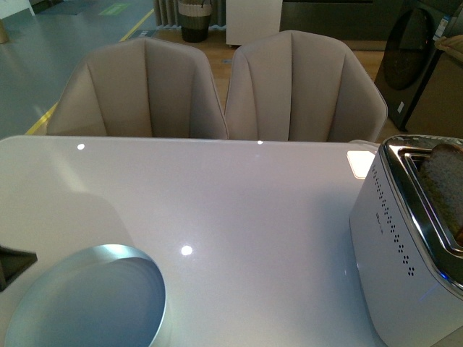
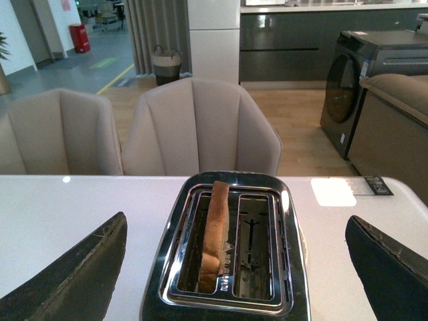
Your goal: Left arm holds plate, right arm toasts bread
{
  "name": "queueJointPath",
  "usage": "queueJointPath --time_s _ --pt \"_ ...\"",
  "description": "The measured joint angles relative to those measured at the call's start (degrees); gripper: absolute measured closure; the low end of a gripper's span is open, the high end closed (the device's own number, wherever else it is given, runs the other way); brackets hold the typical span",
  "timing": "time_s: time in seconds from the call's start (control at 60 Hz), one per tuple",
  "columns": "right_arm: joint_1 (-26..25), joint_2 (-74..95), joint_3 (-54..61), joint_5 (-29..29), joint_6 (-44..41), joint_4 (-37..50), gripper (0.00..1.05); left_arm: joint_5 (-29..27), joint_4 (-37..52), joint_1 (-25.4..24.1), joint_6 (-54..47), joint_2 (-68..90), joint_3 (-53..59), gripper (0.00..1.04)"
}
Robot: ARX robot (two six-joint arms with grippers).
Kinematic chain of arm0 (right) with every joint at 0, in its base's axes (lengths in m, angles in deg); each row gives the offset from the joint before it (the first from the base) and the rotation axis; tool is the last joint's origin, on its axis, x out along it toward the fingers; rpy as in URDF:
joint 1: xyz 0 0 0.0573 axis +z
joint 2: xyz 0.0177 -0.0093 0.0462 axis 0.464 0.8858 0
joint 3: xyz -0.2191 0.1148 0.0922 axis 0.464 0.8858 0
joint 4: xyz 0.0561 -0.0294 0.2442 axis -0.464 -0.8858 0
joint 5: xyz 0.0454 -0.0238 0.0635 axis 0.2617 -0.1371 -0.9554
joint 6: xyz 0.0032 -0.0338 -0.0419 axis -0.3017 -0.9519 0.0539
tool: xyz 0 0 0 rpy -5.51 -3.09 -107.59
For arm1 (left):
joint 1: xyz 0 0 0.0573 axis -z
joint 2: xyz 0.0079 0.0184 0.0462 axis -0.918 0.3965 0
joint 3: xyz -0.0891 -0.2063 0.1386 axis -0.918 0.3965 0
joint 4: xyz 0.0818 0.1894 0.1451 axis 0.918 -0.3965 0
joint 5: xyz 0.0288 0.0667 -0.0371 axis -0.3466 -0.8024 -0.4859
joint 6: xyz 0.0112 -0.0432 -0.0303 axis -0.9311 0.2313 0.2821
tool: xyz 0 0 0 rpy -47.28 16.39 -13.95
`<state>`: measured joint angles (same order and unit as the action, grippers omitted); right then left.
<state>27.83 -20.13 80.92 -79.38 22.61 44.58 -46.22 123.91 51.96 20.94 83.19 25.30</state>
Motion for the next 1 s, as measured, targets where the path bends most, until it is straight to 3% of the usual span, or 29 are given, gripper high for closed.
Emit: queueJointPath --time_s 0.283,0.583,0.65,0.733,1.0 --pt "0.0 0.0 0.0 0.0 0.0 0.0 0.09 -5.75 -4.7 9.44 2.29 -27.36 3.37 0.07" --pt "0.0 0.0 0.0 0.0 0.0 0.0 0.09 -17.55 -15.74 23.23 6.67 -51.15 4.24 0.08" --pt "0.0 0.0 0.0 -0.02 0.0 0.0 0.09 -29.14 -4.9 26.01 0.92 -52.94 9.03 0.2" --pt "0.0 0.0 0.0 0.04 0.0 0.0 0.09 -35.74 0.55 26.47 -3.63 -56.98 13.75 0.34" --pt "0.0 0.0 0.0 0.0 0.0 0.0 0.09 -32.3 -2.36 22.27 -7.56 -67.91 20.72 0.85"
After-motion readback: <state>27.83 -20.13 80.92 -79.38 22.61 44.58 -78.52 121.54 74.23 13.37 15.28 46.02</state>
